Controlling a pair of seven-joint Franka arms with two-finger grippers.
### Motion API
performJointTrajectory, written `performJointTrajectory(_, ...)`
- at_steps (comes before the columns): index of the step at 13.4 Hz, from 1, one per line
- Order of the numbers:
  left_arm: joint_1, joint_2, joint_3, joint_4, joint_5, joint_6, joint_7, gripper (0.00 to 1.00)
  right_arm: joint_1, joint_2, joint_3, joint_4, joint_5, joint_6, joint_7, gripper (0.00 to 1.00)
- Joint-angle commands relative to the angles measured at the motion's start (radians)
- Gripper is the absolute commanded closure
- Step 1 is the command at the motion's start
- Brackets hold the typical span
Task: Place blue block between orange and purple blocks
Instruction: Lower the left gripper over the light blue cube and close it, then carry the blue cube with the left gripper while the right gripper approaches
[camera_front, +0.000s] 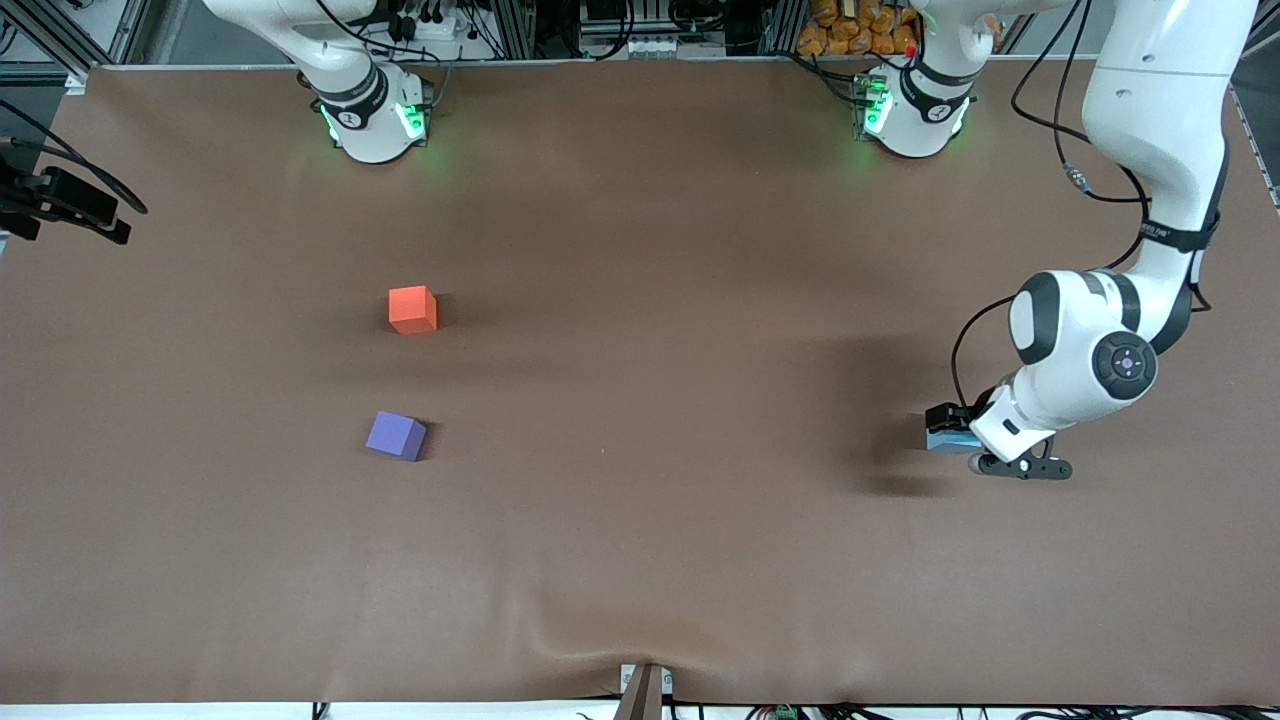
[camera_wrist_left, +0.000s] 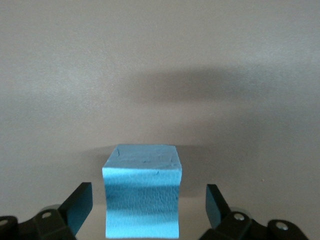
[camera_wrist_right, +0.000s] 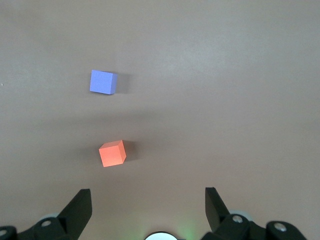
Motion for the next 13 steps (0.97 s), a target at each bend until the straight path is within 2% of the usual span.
performJointTrajectory(1, 0.004, 0.034, -0.001, 0.022, 0.021, 0.012, 0.002, 0.24, 0.006, 0.006, 0.001, 0.019, -0.023, -0.016, 0.001, 0.0)
performJointTrajectory(2, 0.005, 0.036, -0.001, 0.017, 0.021, 0.012, 0.001, 0.5, 0.006, 0.006, 0.001, 0.019, -0.023, -0.016, 0.002, 0.0)
performJointTrajectory(3, 0.005, 0.036, -0.001, 0.011, 0.021, 0.012, -0.001, 0.8, 0.006, 0.006, 0.001, 0.019, -0.023, -0.016, 0.002, 0.0)
performJointTrajectory(4, -0.004, 0.024, -0.001, 0.002, 0.021, 0.0, -0.011, 1.0, 0.006, 0.006, 0.001, 0.019, -0.023, -0.016, 0.002, 0.0)
performJointTrajectory(8, -0.05, -0.012, -0.015, -0.006, 0.021, -0.048, -0.018, 1.0, 0.007, 0.006, 0.001, 0.019, -0.023, -0.016, 0.002, 0.0)
performJointTrajectory(10, -0.093, -0.033, -0.084, 0.002, 0.02, -0.069, -0.092, 1.0, 0.007, 0.006, 0.001, 0.017, -0.023, -0.016, 0.002, 0.0)
performJointTrajectory(12, -0.165, -0.035, -0.17, 0.028, 0.018, -0.071, -0.264, 1.0, 0.009, 0.007, 0.001, 0.019, -0.023, -0.014, 0.005, 0.0)
performJointTrajectory(13, -0.227, -0.029, -0.181, 0.061, 0.02, -0.071, -0.366, 1.0, 0.009, 0.009, 0.001, 0.019, -0.02, -0.014, 0.01, 0.0)
